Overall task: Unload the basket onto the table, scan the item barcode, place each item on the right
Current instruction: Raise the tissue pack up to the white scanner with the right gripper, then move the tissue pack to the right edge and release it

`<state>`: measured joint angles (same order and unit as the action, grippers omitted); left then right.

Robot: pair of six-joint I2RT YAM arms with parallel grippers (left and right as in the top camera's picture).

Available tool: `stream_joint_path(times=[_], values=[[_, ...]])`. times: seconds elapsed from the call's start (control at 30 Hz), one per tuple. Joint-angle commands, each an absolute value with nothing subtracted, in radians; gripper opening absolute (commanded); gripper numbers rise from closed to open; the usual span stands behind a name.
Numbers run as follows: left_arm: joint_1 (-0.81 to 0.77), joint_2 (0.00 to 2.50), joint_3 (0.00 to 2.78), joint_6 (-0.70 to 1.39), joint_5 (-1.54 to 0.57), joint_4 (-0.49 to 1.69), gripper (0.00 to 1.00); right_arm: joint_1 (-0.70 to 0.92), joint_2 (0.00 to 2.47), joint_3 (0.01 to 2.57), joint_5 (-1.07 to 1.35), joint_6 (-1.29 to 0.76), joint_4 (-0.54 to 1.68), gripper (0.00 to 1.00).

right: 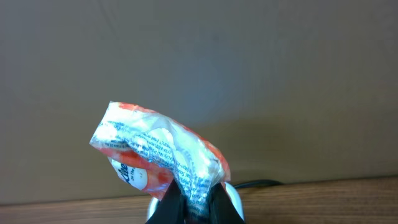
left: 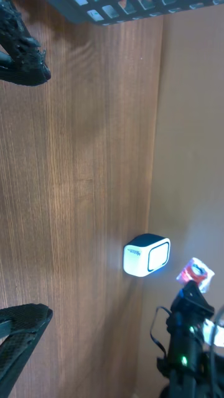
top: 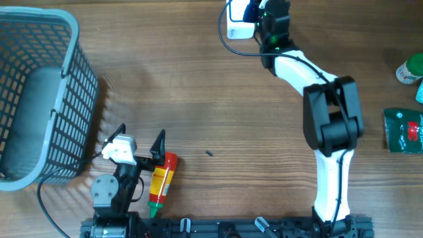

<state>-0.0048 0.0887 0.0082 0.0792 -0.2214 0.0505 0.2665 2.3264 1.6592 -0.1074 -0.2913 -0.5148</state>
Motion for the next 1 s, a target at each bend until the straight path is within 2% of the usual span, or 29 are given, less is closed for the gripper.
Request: stream_joint_path(times=[0.0, 0.37, 0.57, 0.67, 0.83, 0.97], values=[[-0.009, 0.088, 0.006, 0.059, -0.212, 0.057, 1.0, 0.264, 2.399, 1.709, -0.143, -0.237, -0.509, 0.04], [-0.009, 0.088, 0.006, 0.059, -0.212, 0.057, 1.0, 0.265, 2.391, 1.709, -0.119, -0.285, -0.456, 0.04], [-0.009, 0.088, 0.006, 0.059, -0.212, 0.057, 1.0, 0.254, 2.284, 1.709, -0.113, -0.312, -0.362, 0.04], [-0.009, 0.088, 0.006, 0.059, -0.212, 0.057, 1.0, 0.234, 2.191, 1.709, -0.16, -0.303, -0.21, 0.04], [-0.009, 0.088, 0.006, 0.059, -0.212, 0.057, 1.0, 0.166, 2.065, 1.709, -0.363, -0.331, 0.176, 0.04], [-0.009, 0.088, 0.006, 0.059, -0.212, 0.057, 1.0, 0.064, 2.052, 1.708, -0.455, -0.478, 0.45, 0.04]])
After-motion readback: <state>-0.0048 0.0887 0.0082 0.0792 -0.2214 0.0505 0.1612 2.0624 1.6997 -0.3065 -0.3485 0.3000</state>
